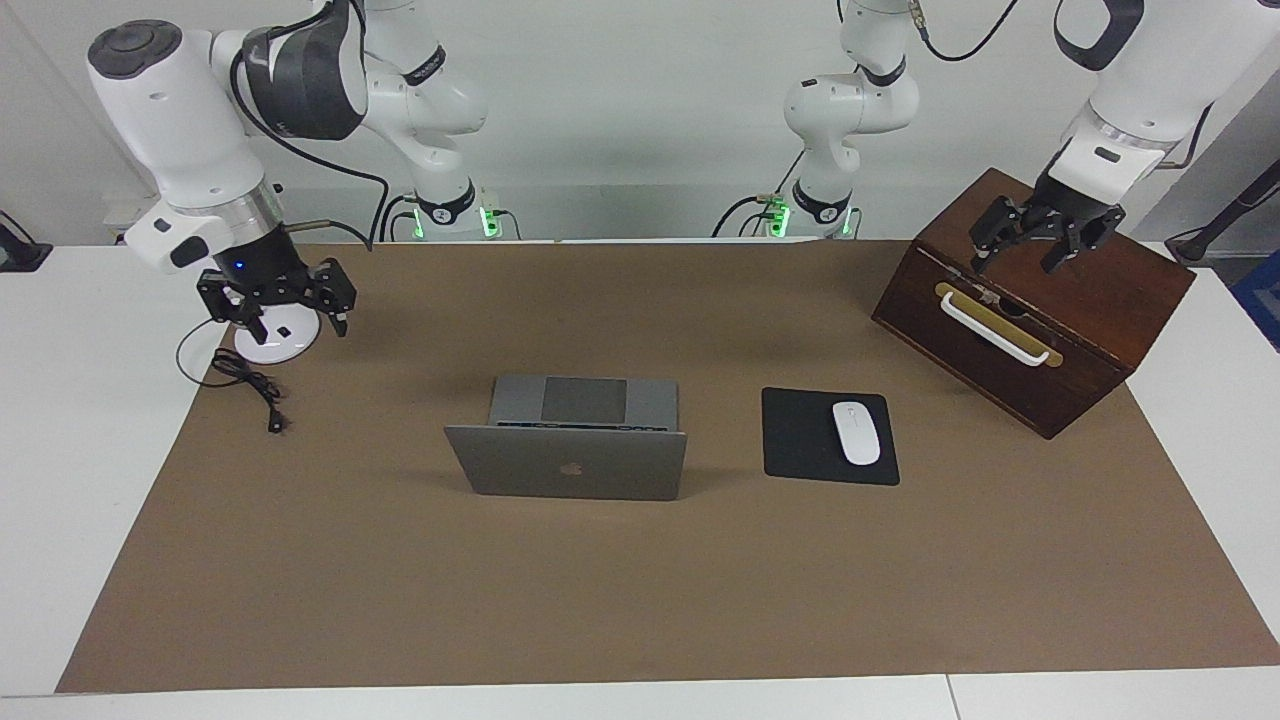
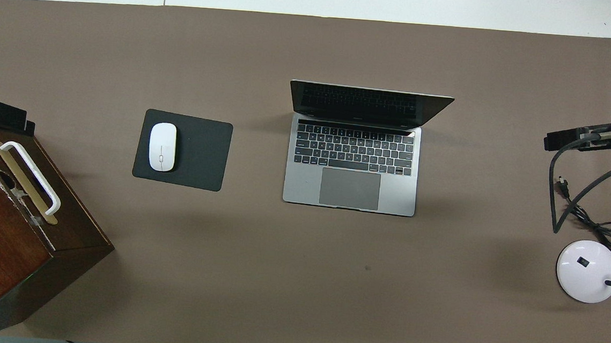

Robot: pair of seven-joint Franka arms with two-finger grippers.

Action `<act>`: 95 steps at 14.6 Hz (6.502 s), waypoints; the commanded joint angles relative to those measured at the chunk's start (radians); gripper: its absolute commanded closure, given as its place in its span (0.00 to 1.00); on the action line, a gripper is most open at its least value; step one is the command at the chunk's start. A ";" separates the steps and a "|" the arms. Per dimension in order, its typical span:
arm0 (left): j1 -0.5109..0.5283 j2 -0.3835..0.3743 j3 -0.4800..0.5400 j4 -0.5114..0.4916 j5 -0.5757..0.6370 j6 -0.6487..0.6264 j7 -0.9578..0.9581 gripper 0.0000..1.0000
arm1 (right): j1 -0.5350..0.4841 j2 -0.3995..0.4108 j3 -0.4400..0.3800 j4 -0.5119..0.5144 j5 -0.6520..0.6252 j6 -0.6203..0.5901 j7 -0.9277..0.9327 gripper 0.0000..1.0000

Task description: Close laptop with both arms

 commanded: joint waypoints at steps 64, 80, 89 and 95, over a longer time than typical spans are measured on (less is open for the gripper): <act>-0.228 -0.281 -0.010 -0.700 -0.037 0.795 -0.045 1.00 | 0.444 0.535 0.007 0.567 -0.197 0.164 0.639 1.00; -0.603 -0.033 -0.008 -0.923 -0.038 1.510 -0.140 1.00 | 0.430 0.498 0.007 0.425 -0.194 0.264 0.634 1.00; -0.688 0.163 -0.010 -0.911 -0.031 1.807 -0.142 1.00 | 0.418 0.490 0.008 0.397 -0.184 0.287 0.622 1.00; -0.712 0.296 -0.011 -0.866 -0.031 1.940 -0.145 1.00 | 0.417 0.486 0.008 0.390 -0.182 0.288 0.622 1.00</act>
